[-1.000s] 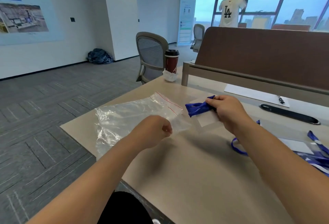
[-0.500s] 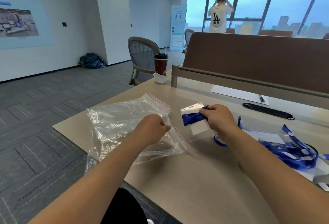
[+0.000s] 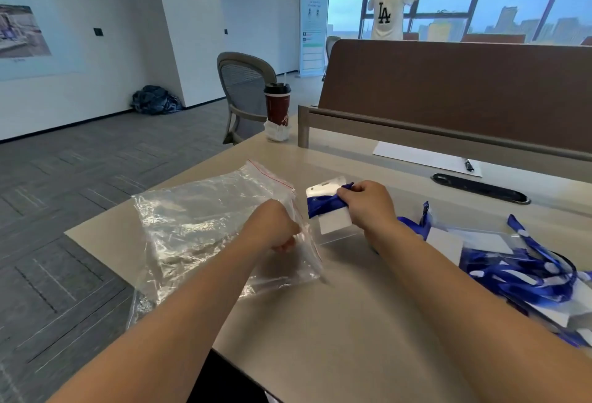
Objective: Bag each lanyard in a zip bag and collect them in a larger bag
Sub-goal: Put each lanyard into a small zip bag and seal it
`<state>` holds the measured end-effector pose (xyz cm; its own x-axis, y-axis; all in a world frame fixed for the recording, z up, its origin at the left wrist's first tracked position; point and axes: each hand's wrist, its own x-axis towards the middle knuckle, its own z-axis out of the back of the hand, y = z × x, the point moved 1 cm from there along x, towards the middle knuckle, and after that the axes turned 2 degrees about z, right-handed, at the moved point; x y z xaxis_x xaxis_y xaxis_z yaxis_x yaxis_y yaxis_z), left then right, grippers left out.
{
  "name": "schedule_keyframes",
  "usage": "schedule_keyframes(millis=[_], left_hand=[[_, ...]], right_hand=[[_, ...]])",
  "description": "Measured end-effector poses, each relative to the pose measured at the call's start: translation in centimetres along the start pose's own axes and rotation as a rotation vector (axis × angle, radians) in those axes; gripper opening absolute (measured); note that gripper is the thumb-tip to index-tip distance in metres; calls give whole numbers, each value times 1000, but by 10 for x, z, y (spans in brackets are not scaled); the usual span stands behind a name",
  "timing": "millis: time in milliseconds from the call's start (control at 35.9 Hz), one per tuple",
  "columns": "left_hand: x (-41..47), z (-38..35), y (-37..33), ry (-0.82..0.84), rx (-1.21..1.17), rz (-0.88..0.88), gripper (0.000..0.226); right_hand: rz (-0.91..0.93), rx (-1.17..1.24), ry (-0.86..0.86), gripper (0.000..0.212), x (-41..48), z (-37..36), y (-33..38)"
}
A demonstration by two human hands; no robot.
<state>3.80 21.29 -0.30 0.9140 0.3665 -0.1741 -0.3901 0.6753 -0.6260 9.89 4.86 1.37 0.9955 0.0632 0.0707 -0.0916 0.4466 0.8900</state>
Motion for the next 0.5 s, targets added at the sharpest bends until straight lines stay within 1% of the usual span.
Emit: schedule_keyframes(millis=[111, 250, 390, 501], left_hand=[[-4, -1, 3, 21, -115, -39, 21], [-6, 3, 2, 73, -290, -31, 14], [-7, 5, 3, 90, -455, -19, 11], [-9, 2, 2, 130, -551, -50, 9]], right_hand=[[13, -3, -4, 17, -1, -6, -2], [21, -23, 4, 14, -3, -8, -5], [16, -28, -8, 18, -8, -5, -5], [51, -65, -7, 15, -13, -3, -6]])
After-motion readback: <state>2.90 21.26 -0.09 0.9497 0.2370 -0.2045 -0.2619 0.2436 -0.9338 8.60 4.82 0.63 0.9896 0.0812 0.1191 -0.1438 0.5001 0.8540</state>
